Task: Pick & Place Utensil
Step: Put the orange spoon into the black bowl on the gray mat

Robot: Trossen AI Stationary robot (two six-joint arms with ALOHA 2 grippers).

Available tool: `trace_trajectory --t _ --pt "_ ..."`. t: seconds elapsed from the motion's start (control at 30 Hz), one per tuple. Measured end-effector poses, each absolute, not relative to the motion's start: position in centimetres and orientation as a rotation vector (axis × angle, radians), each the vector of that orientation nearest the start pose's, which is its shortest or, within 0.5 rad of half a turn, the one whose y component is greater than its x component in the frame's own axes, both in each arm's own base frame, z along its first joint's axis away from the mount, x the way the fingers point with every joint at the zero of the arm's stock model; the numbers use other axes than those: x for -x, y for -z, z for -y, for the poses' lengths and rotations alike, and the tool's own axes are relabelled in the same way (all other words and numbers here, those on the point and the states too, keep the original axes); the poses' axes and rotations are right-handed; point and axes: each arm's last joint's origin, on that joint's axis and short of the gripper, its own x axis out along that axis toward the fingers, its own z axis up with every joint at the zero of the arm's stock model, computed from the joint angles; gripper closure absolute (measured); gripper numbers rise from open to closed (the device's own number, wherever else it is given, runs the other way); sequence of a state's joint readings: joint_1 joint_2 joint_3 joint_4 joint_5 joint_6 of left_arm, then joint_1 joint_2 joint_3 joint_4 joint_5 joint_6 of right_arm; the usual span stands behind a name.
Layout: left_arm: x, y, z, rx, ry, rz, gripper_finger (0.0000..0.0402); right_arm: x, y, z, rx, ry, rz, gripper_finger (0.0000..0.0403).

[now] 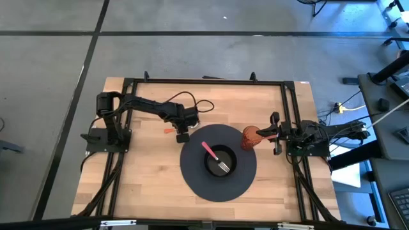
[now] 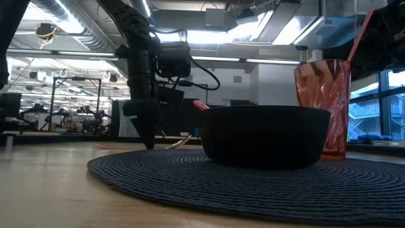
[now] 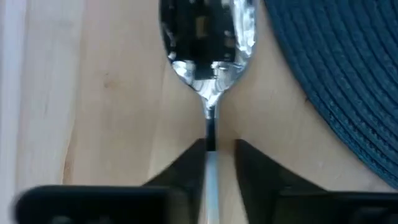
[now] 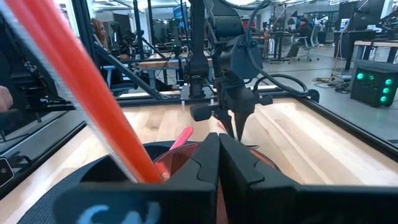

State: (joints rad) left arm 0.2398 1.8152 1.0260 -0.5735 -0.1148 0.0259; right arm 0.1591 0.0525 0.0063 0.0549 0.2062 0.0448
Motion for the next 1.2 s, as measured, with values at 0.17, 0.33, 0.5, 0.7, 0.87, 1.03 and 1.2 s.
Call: trace_trajectory --t 0.17,0.33,0.5,0.7,0.87,1.03,1.2 --pt "-31.0 -13.4 -7.7 0.004 -0.301 -1.375 0.039 -10.0 -16.7 -1.0 -0.045 0.047 0.009 0.0395" --pt "-30.8 -13.8 -7.4 -0.078 -0.371 -1.385 0.0395 -10.0 -16.7 -1.0 -0.043 0.048 0.01 0.0395" --pt "-30.2 -16.1 -7.0 -0.139 -0.457 -1.339 0.0396 -10.0 -16.7 -1.0 -0.043 0.048 0.009 0.0395" --pt "-29.4 -19.4 -5.3 -0.207 -0.499 -1.24 0.0397 -10.0 -16.7 -1.0 -0.043 0.048 0.01 0.0395" --pt "-28.8 -22.0 -1.8 -0.395 -0.497 -1.136 0.0398 -10.0 -16.7 -1.0 -0.043 0.049 0.01 0.0395" --pt "-29.7 -24.3 2.0 -0.648 -0.496 -1.069 0.0398 -10.0 -16.7 -1.0 -0.046 0.049 0.01 0.0395" --pt "-32.5 -26.0 5.6 -0.86 -0.49 -0.993 0.0398 -10.0 -16.7 -1.0 -0.047 0.049 0.009 0.0395"
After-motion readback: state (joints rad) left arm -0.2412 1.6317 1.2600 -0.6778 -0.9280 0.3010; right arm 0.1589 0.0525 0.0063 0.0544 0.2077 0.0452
